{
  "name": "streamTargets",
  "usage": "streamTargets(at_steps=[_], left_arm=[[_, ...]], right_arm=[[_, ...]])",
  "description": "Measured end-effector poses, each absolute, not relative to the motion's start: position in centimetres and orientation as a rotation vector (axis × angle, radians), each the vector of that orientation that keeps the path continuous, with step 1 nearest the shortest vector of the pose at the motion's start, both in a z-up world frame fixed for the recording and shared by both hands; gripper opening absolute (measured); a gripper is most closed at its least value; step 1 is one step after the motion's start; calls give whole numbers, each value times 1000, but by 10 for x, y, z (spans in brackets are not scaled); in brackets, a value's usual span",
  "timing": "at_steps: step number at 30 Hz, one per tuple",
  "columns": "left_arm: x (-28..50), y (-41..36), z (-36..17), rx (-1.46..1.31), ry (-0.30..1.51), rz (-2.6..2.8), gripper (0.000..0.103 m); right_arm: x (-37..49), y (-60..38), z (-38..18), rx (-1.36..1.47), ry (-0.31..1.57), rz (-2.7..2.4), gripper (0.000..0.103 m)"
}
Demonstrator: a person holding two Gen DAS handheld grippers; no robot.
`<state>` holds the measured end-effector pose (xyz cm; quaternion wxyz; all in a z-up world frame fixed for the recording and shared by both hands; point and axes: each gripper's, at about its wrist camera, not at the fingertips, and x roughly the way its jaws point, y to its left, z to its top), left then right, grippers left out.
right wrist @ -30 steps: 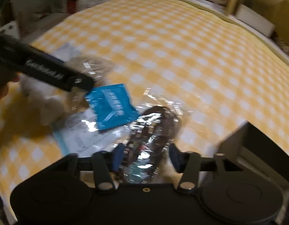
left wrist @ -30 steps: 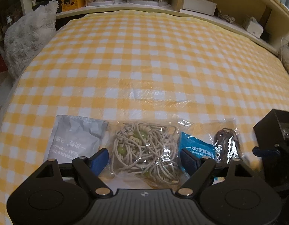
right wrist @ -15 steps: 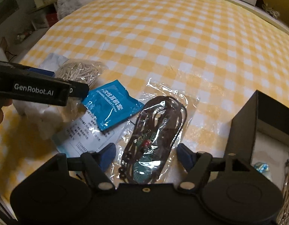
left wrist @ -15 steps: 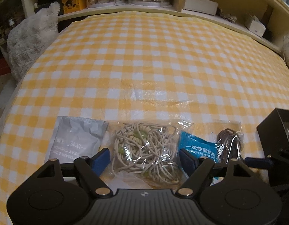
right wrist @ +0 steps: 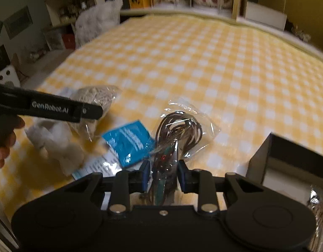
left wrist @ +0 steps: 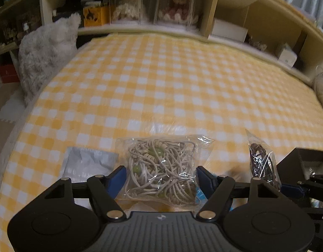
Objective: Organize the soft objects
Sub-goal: 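Lift both bags and carry them over the black box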
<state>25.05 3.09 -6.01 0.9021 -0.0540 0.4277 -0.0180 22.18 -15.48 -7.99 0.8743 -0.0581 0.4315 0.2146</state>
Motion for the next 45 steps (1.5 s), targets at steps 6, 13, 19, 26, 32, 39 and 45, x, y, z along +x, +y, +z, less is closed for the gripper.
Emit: streamTargets(at_steps=[6,13,19,26,32,39,45], left_arm=[[238,19,-25,-121,779,-90,73],[223,-6,6,-106,686,-173,73],[205,-35,21,-99,638,-271,73],[206,-78,20,-155,671,-385,73],[209,-128,8,-165,735,-463,73],[227,-176,-20,-284,857,-499,73],[237,-202,-33,-289,888,-489,73]], right_arm=[[216,-171,-44,-89,801,445,29],[207,-197,-11,-90,717,401,30],[181,-230,15,-112,657,339,31],[159,-277,14,-109,658,254,31],[155,-306,-12,-103,724,180,31],[168,-323,-53,-100,859,206,31],[176,-332,-78,-138,915,275,34]])
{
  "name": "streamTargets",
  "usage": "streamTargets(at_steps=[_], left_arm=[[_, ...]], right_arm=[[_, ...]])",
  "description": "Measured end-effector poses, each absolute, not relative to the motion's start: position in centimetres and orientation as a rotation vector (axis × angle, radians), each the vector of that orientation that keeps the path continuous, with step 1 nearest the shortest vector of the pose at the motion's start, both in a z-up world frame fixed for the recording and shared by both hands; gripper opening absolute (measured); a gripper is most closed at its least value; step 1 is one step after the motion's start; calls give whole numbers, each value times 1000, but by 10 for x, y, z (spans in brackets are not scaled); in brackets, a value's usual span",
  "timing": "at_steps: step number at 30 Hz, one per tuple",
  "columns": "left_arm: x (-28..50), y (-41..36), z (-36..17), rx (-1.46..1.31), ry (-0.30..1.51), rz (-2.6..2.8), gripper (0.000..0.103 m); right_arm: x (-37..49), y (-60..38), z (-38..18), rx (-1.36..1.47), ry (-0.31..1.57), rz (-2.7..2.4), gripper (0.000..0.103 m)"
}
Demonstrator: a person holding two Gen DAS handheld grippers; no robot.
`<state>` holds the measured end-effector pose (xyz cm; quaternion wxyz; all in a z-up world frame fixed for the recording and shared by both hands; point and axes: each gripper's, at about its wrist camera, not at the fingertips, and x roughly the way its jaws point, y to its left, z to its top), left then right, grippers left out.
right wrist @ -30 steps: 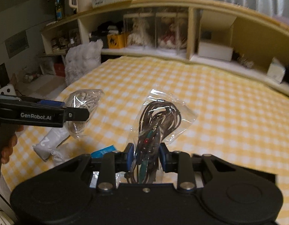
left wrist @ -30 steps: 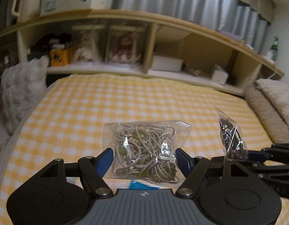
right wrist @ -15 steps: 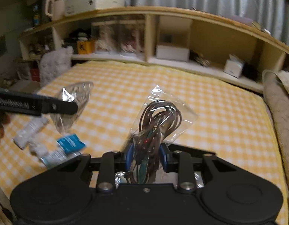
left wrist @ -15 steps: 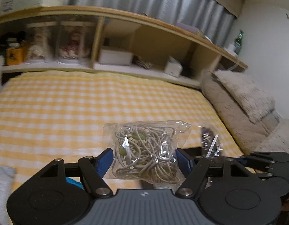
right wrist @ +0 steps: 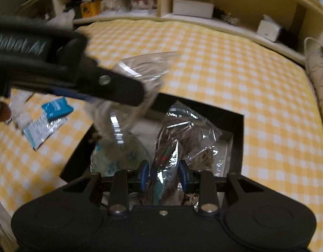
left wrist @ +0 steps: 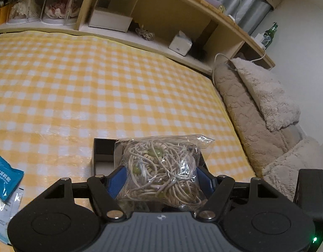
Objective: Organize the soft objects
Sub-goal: 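Lift both bags and carry them over the black box, then release the beige cord bag with the left tool while the right tool releases the cable bag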
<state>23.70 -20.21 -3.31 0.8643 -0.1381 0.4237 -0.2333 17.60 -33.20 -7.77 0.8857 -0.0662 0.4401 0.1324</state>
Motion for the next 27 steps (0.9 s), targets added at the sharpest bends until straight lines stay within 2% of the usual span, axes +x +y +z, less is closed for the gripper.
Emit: streamTargets(at_steps=[1,3,5,13,17,23,27], left_arm=[[239,-206,-34,-282,890,-483,73],[242,-212,-37,-266,896,-469,73],[247,-216,-39,-251,901,-449,73],[267,-231,-54,-153,960,-319,74],[270,-227,-62,-159,967,-305,90],[261,-223,-57,-110,939,-317,91],[257,-220,-56,-87,949,-320,91]], right_arm=[[177,-334,-80,-139,913,276,36],[180,-335,-82,-156,907,228,50],[180,-338,-82,-168,903,184,58],[169,-358,-75,-64,898,199,59],[166,-369,-70,-7,880,184,58],[169,-374,-72,43,892,186,50],[168,-373,-72,37,894,176,49]])
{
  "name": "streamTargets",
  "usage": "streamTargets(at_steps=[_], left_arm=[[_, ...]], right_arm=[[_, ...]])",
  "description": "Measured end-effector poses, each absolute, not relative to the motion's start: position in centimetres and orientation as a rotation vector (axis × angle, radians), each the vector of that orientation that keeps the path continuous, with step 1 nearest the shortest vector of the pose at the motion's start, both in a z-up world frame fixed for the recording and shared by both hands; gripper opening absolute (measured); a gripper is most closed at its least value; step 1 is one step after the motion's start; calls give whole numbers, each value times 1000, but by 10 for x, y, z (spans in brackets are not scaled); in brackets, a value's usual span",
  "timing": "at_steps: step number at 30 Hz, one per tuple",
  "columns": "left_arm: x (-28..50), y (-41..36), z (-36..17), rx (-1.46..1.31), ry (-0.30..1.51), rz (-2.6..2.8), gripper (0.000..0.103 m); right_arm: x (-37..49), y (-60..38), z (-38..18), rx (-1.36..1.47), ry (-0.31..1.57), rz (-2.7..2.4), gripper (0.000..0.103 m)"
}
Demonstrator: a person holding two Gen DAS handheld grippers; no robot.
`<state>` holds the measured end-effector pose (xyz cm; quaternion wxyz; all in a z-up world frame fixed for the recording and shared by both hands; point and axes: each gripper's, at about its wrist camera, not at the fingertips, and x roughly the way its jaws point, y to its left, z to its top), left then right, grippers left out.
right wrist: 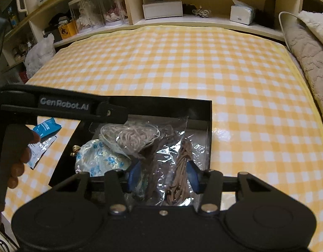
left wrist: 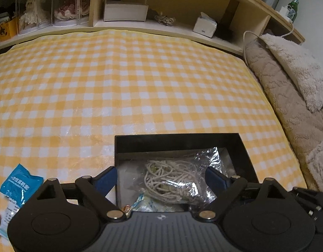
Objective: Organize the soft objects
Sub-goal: 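Release the beige cord bag with the left tool while the right tool releases the cable bag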
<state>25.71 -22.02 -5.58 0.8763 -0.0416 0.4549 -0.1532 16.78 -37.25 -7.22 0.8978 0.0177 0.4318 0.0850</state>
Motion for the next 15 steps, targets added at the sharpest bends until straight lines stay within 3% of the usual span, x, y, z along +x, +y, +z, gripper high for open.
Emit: streamTargets(at_steps=[4,8,15], left_arm=[[252,-210,-53,-74,950,-322,91],[249,-196,-46,-58,933,-322,91],[241,-166,-43,-35,923,-332,92]], right_arm=[[166,-377,-65,89,852,146,46],[173,-389,-60,240,807,128,36],[209,-375,-80,386,890,107,36]])
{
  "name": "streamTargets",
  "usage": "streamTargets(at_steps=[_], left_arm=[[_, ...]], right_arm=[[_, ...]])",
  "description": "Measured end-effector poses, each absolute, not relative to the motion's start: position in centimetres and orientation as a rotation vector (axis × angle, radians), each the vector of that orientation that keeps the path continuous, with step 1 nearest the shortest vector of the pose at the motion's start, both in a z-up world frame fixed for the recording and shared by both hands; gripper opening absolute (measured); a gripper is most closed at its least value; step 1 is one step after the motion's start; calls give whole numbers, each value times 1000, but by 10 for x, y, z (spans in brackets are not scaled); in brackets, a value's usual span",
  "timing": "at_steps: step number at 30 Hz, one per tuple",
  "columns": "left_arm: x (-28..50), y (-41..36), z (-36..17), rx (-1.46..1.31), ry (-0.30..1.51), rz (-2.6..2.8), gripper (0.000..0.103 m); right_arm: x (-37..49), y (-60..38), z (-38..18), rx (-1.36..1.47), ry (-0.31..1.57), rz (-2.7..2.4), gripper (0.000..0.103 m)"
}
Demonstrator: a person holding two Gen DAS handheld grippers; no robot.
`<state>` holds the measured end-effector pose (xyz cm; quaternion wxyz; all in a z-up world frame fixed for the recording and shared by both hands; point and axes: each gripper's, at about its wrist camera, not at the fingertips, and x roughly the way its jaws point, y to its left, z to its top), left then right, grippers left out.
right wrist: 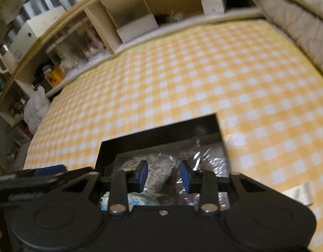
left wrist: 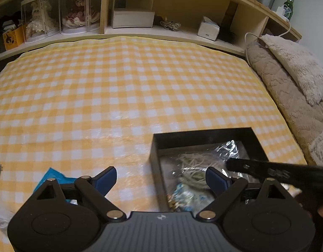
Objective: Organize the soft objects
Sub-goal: 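Release the beige cord bag with the left tool while the right tool releases the cable bag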
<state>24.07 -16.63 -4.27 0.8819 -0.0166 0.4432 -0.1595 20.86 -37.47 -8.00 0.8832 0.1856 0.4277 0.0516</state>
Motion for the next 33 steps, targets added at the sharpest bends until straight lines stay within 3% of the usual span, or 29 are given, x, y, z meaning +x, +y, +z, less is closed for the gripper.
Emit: streamTargets(at_steps=[5,16,25,33], left_arm=[[235,-153,-49,-5,918,-351,92],[229,-152,-51,-13,906,-419,92],[218,-149,-31,-16,856,-434,92],[197,-147,-12,5,818,-451,93]], right_arm=[[232,-354,-97,343,935,91,18],[246,-329,-97,249,948,139,15],[195,-344,-43,214,817,136,34],[153,-351,-13,151,769,104,60]])
